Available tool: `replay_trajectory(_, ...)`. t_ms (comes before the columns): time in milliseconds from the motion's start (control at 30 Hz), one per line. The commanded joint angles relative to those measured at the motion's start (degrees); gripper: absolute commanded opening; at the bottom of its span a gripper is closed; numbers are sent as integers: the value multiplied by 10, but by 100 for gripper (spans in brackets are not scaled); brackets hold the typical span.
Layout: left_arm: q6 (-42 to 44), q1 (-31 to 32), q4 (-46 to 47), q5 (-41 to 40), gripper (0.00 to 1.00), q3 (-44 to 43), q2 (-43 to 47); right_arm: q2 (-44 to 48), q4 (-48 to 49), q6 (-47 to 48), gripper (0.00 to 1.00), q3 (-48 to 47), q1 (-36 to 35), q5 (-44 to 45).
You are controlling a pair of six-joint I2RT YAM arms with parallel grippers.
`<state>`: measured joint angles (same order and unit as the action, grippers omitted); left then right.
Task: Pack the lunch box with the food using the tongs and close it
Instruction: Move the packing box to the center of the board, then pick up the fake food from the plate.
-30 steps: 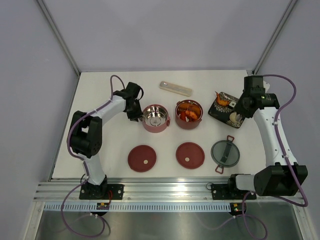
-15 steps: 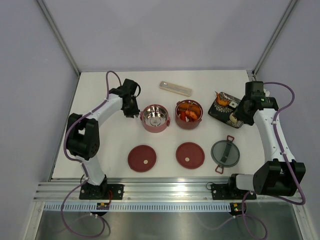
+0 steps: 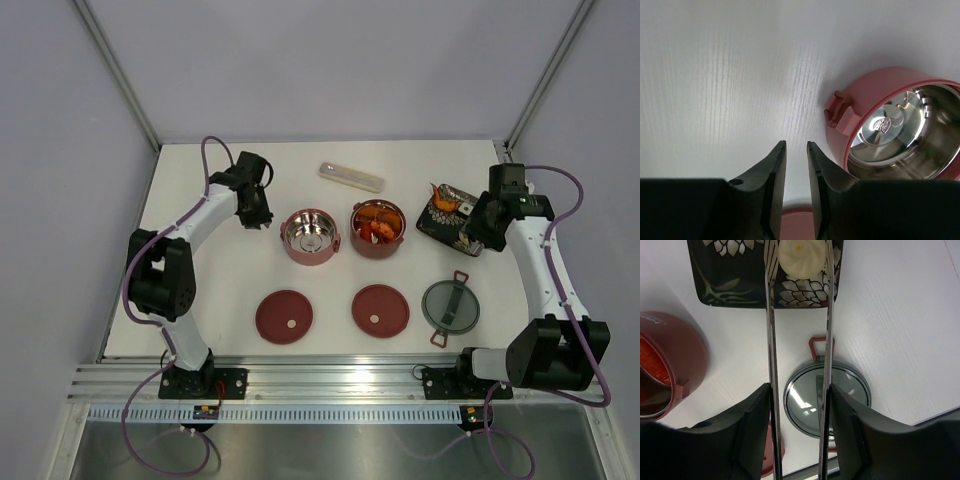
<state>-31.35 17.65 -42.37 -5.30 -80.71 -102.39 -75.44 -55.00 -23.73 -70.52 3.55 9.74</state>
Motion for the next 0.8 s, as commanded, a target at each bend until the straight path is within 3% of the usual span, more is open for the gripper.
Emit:
replay_trajectory(0, 6, -2, 4, -17, 27, -25, 21, -7, 27, 10, 56, 4, 2, -13)
replay_trajectory(400, 14, -2, -6, -19, 27, -31, 22, -42, 44, 19, 57, 16, 2, -24)
replay_trajectory(533, 18, -2, -11, -21, 27, -33, 24, -42, 40, 22, 43, 10, 2, -24)
replay_trajectory(667, 19, -2, -17, -21, 27, -36, 26, -38, 24, 24, 21, -8, 2, -27)
replay_trajectory(767, 21, -2, -19, -19, 27, -37, 27, -31, 15, 27, 10, -20, 2, -32)
